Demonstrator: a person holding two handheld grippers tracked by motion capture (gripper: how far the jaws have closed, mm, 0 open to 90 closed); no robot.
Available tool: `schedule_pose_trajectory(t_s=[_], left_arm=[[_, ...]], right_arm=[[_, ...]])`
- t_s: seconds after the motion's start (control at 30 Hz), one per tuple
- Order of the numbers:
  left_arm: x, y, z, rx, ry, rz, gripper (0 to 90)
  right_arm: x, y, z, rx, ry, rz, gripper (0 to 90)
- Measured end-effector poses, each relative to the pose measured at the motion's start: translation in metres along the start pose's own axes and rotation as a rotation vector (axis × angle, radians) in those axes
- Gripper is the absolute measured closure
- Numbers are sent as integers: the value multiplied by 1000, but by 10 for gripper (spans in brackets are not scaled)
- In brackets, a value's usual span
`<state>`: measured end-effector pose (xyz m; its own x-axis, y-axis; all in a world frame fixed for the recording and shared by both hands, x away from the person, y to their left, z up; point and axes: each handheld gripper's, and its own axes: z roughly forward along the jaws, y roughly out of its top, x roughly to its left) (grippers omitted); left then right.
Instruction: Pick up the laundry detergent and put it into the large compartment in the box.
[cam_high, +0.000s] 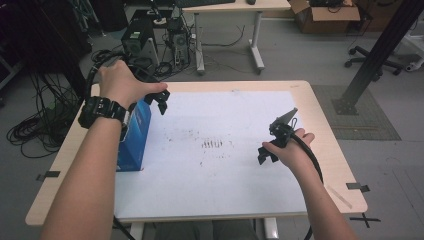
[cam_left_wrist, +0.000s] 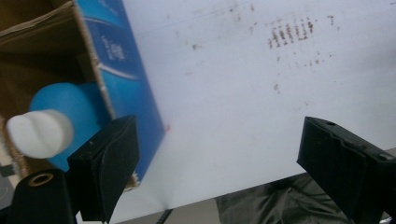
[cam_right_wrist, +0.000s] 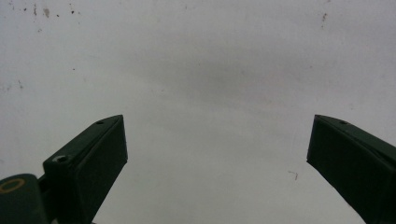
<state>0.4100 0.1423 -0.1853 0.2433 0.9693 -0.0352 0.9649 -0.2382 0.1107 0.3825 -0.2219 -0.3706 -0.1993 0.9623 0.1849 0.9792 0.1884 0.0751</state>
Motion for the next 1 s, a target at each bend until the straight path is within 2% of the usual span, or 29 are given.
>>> schedule_pose_trajectory(t_s=[0.23,0.4,0.47,1.0], left_arm=[[-23,-1,11,2,-13,19,95],[-33,-2,20,14,-13,31,56],[-37,-3,23,13,-26,38,54],[-53,-3,48,31,-15,75,51]], right_arm=[[1,-2,-7,-14,1,-1,51],[1,-5,-8,-16,1,-8,51],[1,-5,-8,-18,4,-9,51],[-1,-7,-7,-17,-2,-4,49]])
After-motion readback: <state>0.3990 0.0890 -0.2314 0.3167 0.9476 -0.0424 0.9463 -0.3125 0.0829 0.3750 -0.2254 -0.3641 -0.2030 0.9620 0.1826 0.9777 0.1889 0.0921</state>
